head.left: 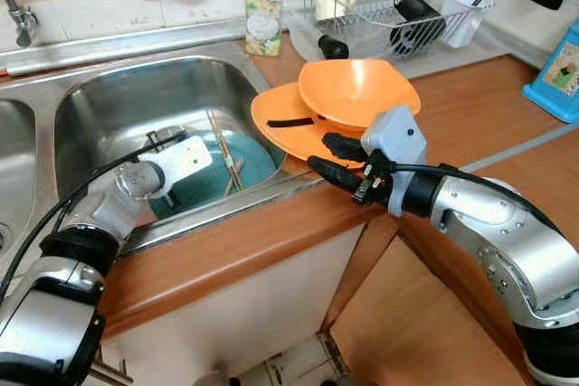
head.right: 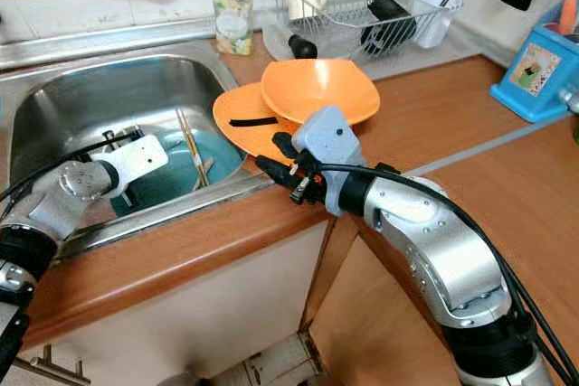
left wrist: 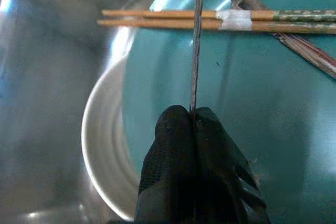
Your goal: Kitchen organization
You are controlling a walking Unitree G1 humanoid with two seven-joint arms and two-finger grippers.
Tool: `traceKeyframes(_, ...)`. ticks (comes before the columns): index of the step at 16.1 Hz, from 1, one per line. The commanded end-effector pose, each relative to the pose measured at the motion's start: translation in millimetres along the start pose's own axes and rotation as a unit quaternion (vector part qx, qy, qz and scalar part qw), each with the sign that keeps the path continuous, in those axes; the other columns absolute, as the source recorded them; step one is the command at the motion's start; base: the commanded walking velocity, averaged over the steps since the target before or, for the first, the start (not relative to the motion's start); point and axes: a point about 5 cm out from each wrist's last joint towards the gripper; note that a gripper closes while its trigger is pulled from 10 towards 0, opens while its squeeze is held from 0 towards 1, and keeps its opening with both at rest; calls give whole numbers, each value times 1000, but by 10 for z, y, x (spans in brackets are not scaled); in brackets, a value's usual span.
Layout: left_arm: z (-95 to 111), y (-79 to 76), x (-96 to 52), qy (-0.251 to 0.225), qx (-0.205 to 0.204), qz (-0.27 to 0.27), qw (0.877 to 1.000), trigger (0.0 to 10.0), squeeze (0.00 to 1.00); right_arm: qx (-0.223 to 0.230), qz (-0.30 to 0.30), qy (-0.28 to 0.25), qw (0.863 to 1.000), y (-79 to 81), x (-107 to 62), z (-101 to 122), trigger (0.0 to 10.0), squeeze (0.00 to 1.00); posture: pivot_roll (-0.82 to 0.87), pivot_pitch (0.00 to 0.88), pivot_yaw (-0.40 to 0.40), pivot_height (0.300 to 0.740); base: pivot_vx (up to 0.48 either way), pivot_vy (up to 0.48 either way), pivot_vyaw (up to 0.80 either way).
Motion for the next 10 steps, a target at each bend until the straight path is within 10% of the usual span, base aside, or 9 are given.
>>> traceKeyframes(1, 34, 68, 4, 0, -5, 3, 1000, 10000, 0, -11, 2, -2, 1000, -7, 3, 31, 10000, 0, -216, 0, -10, 740, 0, 0, 0)
traceKeyframes(2, 25, 63, 10, 1, -18, 2, 1000, 10000, 0, -11, 2, -2, 1000, -5, 5, 28, 10000, 0, -216, 0, -10, 740, 0, 0, 0)
traceKeyframes(3, 12, 59, 19, 3, -36, -2, 999, 10000, 1000, -11, 1, -3, 1000, -5, 5, 28, 10000, 0, -219, 0, -9, 740, 0, 0, 0)
traceKeyframes(7, 79, 147, 7, -21, -46, 14, 999, 10000, 1000, 4, -55, -20, 998, -158, -5, 87, 10000, 0, -220, 0, -13, 740, 0, 0, 0)
traceKeyframes(9, 127, 211, -9, -38, -51, 39, 997, 10000, 1000, 20, -74, -33, 997, -231, -18, 128, 10000, 455, -218, 0, -13, 740, 0, 0, 0)
traceKeyframes(10, 210, 283, -51, -83, -81, 63, 991, 10000, 1000, 41, -91, -58, 993, -329, -44, 217, 10000, 1000, -219, 0, -13, 740, 0, 0, 0)
Point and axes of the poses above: a point about 5 cm out from each wrist's last joint towards the gripper, its own x axis pointing out of the wrist towards the gripper, its own z axis along the axis of the wrist's last joint, y = z × x, and after that the axes turned 7 degrees about x, right-handed
